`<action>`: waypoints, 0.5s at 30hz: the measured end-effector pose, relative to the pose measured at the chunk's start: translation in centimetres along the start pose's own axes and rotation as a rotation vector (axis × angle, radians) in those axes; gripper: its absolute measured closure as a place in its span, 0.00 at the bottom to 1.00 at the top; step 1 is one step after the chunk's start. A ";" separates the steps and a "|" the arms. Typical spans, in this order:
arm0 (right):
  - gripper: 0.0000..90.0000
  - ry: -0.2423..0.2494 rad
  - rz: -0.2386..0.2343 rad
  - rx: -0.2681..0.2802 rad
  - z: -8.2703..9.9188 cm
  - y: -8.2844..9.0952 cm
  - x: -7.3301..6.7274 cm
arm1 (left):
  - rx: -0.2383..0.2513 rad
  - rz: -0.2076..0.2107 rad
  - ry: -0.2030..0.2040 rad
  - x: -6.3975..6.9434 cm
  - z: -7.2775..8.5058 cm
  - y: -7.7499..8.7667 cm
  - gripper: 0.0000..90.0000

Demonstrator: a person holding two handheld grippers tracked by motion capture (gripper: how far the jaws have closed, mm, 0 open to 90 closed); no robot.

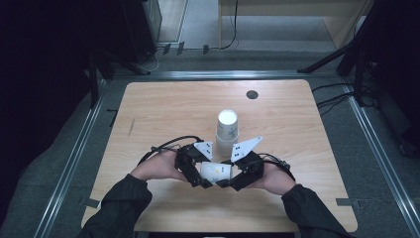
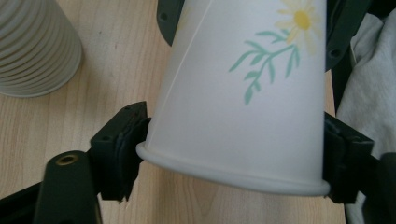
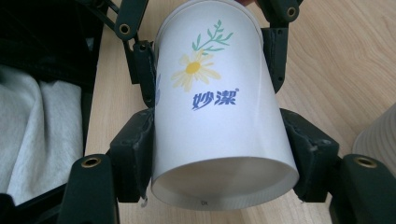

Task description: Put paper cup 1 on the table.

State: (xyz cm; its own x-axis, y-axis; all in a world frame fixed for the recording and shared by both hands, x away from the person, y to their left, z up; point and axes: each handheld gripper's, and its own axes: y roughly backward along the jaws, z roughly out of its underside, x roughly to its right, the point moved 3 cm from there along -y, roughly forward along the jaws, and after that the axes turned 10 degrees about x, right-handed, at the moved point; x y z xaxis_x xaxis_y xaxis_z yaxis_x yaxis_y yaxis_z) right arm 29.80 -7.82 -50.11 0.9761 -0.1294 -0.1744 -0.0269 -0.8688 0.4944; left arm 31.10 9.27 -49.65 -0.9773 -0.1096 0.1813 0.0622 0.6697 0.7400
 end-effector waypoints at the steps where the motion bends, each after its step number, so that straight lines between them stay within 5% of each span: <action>1: 0.38 -0.003 -0.003 0.000 0.0 0.1 0.0 | 0.012 -0.004 0.004 -0.1 0.0 0.1 0.20; 15: 0.38 -0.016 0.016 0.056 -0.4 1.9 0.6 | 0.152 -0.041 0.057 -0.4 0.8 2.0 0.17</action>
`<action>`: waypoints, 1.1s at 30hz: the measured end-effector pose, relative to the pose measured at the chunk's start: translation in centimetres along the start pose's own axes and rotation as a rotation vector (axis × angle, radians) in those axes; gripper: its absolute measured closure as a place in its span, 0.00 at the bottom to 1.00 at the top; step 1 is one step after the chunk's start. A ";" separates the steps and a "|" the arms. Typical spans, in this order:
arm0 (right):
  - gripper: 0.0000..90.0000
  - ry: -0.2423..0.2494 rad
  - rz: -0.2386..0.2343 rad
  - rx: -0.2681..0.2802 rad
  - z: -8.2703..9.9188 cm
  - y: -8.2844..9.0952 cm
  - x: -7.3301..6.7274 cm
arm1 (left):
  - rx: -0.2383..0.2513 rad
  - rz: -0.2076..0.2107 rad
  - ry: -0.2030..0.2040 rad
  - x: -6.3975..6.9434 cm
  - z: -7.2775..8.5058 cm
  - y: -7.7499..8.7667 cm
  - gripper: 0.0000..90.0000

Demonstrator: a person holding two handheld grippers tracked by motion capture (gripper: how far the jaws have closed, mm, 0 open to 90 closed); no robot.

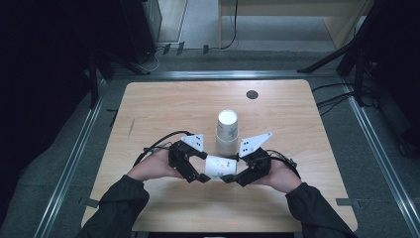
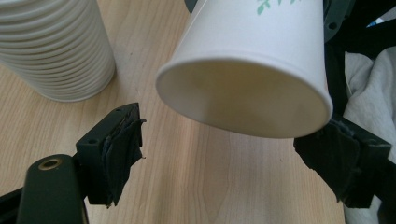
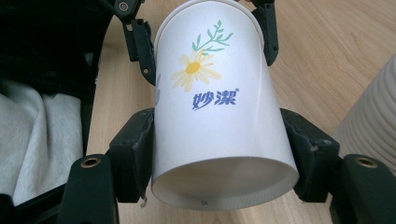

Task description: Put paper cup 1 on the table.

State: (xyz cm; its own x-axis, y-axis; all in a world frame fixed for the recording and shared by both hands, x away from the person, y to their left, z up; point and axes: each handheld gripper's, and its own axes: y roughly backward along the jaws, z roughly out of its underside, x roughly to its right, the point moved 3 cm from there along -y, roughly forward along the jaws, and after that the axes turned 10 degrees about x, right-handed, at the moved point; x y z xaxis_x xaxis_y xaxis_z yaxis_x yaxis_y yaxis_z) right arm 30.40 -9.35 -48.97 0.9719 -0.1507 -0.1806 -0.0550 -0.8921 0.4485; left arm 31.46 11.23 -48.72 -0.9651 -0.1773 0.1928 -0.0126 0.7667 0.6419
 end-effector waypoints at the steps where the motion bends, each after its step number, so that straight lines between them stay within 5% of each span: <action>1: 0.38 0.000 -0.001 -0.001 0.0 0.1 0.0 | 0.000 0.000 0.000 0.0 0.0 0.0 0.17; 5: 0.38 -0.005 0.003 0.002 -0.1 0.5 0.2 | 0.031 -0.024 -0.015 0.0 0.3 0.3 0.17; 13: 0.38 -0.006 -0.002 0.023 -0.4 1.0 0.6 | 0.072 -0.007 0.021 0.1 0.8 0.4 0.15; 15: 0.38 -0.008 -0.008 0.029 -0.5 0.9 0.6 | 0.130 0.011 0.038 0.4 0.6 0.3 0.15; 23: 0.38 -0.013 -0.065 0.065 -1.0 0.5 0.3 | 0.230 0.060 0.065 0.7 0.2 0.1 0.15; 33: 0.39 -0.009 -0.093 0.046 -1.0 -0.1 0.1 | 0.242 0.060 0.045 0.9 0.2 0.0 0.26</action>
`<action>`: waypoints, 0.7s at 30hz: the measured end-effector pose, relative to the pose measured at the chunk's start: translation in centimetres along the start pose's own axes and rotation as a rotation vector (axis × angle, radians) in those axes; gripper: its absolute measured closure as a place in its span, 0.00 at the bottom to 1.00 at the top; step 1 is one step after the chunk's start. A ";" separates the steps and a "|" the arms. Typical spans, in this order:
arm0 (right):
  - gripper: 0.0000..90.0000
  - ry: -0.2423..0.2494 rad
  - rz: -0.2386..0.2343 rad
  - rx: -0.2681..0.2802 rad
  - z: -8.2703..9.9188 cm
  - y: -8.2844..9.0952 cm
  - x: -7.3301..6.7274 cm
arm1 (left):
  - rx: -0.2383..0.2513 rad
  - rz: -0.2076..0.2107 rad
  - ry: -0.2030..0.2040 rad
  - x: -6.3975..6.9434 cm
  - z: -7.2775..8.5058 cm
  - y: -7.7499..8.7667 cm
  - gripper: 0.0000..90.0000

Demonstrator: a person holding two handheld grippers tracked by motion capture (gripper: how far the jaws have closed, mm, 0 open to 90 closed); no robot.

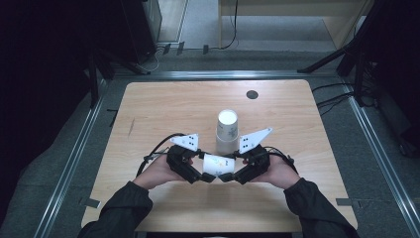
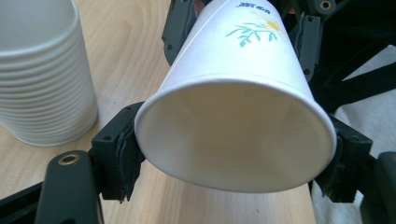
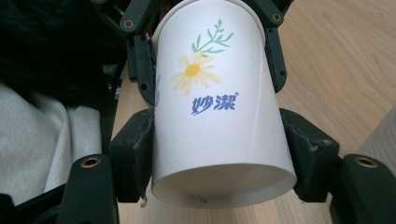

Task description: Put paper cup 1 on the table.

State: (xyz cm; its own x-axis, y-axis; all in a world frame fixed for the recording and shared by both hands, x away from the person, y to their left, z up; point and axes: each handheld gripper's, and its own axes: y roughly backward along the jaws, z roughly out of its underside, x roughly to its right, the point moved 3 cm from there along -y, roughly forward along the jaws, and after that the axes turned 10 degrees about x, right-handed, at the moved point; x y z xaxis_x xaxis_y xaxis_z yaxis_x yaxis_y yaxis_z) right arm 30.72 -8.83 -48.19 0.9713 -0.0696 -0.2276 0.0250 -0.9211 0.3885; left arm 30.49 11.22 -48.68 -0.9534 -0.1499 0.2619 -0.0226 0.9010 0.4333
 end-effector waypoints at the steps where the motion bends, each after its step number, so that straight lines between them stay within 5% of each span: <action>1: 0.39 -0.002 0.001 -0.002 0.0 -0.1 0.0 | -0.002 0.000 -0.007 0.0 0.0 0.0 0.27; 11: 0.38 -0.016 -0.001 -0.016 0.0 -0.2 0.0 | -0.025 0.001 -0.022 0.1 -0.1 0.3 0.30; 21: 0.32 -0.005 0.053 -0.043 0.3 -0.1 0.4 | -0.062 -0.058 -0.022 -0.6 -0.3 2.2 0.30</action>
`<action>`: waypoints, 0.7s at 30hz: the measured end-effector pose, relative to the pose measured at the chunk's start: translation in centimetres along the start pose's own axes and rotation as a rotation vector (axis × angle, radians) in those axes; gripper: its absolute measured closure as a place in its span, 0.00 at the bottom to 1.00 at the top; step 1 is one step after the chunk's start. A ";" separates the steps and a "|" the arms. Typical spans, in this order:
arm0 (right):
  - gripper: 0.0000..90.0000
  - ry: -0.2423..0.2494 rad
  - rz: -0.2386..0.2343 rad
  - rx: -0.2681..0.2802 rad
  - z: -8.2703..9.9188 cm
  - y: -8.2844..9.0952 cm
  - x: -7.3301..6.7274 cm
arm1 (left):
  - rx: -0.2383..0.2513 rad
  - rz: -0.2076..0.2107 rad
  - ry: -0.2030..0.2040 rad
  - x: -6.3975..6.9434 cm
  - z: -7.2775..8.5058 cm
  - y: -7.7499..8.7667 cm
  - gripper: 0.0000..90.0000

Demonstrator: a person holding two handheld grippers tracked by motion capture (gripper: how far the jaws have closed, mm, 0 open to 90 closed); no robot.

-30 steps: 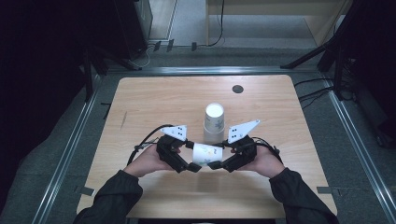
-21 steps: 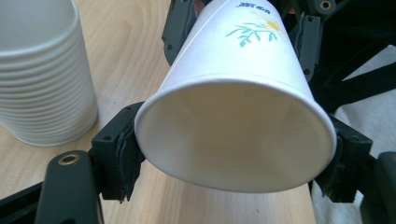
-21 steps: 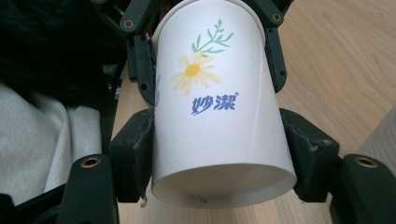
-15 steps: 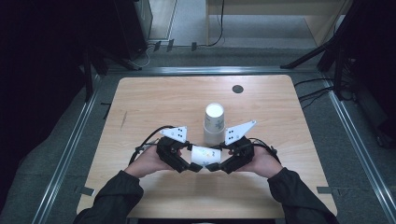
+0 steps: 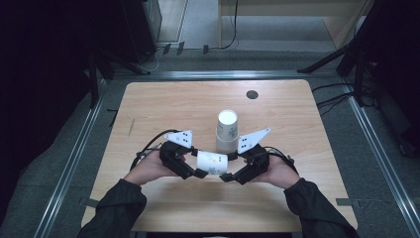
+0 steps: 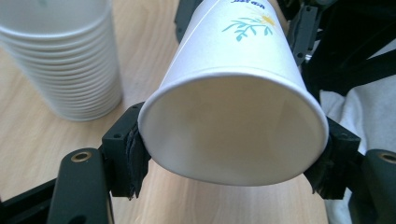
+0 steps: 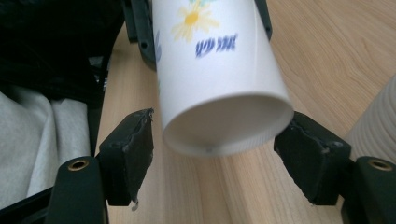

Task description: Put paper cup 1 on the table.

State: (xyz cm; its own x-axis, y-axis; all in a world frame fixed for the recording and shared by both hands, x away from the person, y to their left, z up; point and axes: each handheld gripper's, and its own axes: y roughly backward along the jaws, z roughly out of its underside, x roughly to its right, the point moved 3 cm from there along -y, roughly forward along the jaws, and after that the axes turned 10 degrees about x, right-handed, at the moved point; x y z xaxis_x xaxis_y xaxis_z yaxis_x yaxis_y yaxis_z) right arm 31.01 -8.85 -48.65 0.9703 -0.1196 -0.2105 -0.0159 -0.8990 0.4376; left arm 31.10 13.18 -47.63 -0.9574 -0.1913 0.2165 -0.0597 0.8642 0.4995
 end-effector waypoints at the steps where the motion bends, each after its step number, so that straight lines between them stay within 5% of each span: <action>1: 0.32 0.001 0.002 -0.001 0.0 0.0 0.0 | -0.012 -0.004 0.000 -0.1 0.0 0.2 0.30; 21: 0.31 0.022 0.040 -0.035 0.5 -0.5 0.1 | -0.233 -0.058 -0.027 0.0 -0.9 -0.2 0.30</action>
State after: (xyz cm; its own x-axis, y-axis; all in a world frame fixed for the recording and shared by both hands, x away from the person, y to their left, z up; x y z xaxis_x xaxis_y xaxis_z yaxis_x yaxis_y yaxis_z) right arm 30.97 -8.63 -49.27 0.9741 -0.1456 -0.1728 -0.0469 -0.8782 0.4760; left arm 31.35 12.56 -47.01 -0.9617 -0.2223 0.1602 -0.0516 0.7210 0.6910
